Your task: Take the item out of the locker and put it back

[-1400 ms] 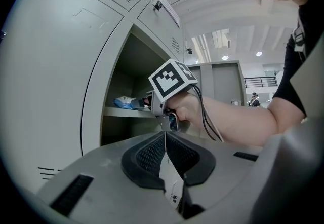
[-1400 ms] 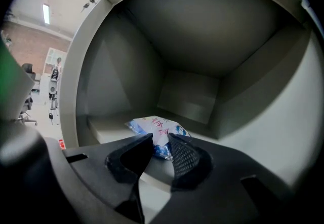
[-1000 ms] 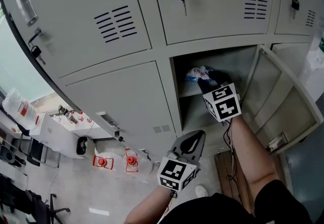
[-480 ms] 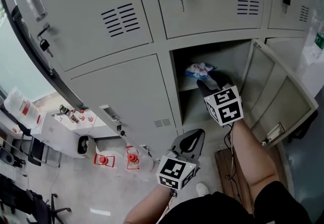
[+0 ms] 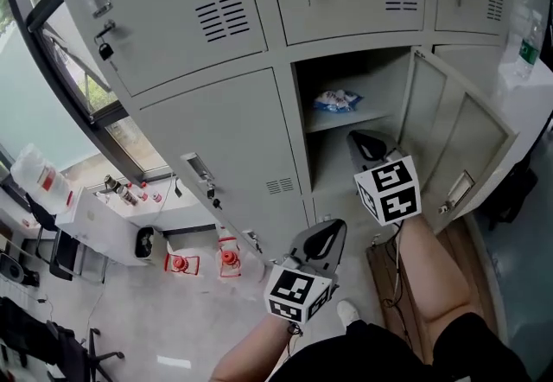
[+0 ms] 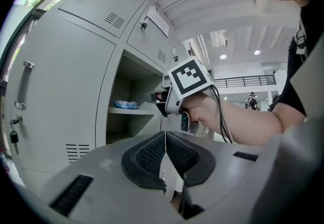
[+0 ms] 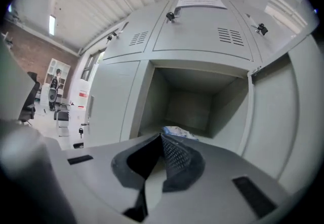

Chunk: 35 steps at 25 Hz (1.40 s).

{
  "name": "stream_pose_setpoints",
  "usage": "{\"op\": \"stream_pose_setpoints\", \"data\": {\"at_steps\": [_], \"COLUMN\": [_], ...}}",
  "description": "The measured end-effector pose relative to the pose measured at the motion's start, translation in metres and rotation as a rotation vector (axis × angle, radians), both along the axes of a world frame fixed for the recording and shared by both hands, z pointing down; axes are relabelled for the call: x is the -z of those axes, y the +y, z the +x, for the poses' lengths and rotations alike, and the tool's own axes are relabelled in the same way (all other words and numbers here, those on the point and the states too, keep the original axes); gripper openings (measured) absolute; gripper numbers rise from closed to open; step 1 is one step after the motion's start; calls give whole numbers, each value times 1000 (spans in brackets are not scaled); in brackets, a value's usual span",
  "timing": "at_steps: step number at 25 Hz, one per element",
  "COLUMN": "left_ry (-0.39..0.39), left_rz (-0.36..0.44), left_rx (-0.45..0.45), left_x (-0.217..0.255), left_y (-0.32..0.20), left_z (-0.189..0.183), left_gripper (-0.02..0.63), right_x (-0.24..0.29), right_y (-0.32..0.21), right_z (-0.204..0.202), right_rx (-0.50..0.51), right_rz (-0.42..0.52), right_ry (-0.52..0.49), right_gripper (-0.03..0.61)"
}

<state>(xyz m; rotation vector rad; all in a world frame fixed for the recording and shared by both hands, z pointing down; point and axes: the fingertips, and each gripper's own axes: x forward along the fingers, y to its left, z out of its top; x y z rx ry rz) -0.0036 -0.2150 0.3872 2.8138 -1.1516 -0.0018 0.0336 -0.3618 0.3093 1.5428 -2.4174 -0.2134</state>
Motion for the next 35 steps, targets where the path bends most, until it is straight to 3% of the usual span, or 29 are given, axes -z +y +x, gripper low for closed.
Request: {"op": "stream_pose_setpoints", "data": {"at_steps": [10,22,35], "left_ry": [3,1,8], "left_rz": [-20,-68,-87], "left_rx": [-5,22,94], "left_x": [-14,-41,-40], "left_y": [71,119,144], "left_z": [-20,-30,3], "left_gripper": [20,20,20], "right_x": [-28,-84,-94], "right_y": [101,199,250], "right_z": [-17,-18,10], "right_rx": [72,83,161], "right_rz": [-35,-129,-160], "right_ry": [-82,-86,-160], "right_gripper": [54,54,54]}}
